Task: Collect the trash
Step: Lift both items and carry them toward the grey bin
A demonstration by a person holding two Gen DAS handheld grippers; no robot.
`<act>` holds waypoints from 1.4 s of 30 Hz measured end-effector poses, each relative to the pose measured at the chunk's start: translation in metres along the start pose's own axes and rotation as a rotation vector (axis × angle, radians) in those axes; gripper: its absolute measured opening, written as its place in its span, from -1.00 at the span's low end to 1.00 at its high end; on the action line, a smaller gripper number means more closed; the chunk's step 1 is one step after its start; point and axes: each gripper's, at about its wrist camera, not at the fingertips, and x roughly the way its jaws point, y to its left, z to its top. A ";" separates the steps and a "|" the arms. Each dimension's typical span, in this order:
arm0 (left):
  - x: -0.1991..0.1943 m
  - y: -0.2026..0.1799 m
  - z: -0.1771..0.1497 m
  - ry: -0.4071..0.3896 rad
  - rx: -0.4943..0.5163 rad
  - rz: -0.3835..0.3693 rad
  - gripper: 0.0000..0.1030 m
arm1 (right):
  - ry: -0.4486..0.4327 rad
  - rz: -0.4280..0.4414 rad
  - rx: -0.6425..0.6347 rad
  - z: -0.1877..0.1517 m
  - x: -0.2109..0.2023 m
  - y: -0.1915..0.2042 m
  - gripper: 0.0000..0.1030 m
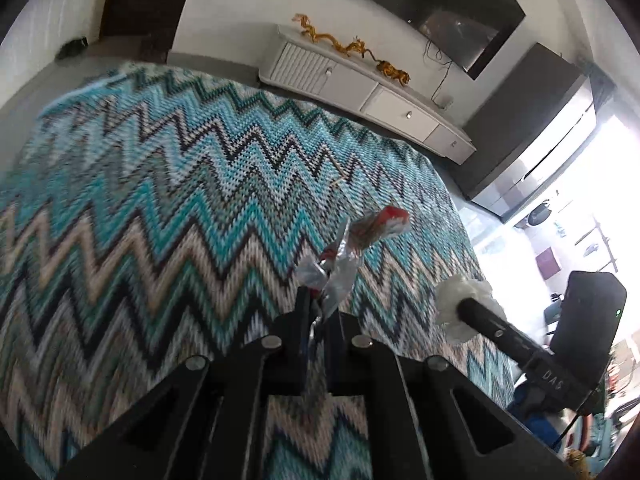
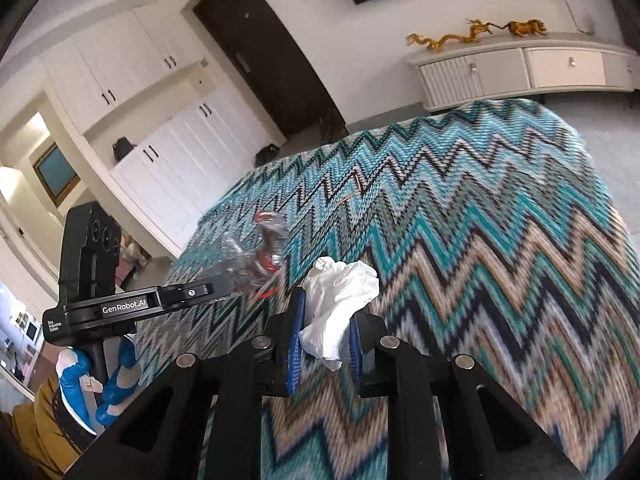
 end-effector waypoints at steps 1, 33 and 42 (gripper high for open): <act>-0.008 -0.005 -0.007 -0.009 0.010 0.008 -0.90 | -0.006 -0.002 -0.003 -0.004 -0.008 0.002 -0.62; -0.212 -0.123 -0.138 -0.364 0.185 0.232 -0.90 | -0.172 -0.003 -0.149 -0.095 -0.197 0.098 -0.62; -0.226 -0.131 -0.150 -0.402 0.184 0.263 -0.90 | -0.180 -0.003 -0.170 -0.102 -0.205 0.105 -0.62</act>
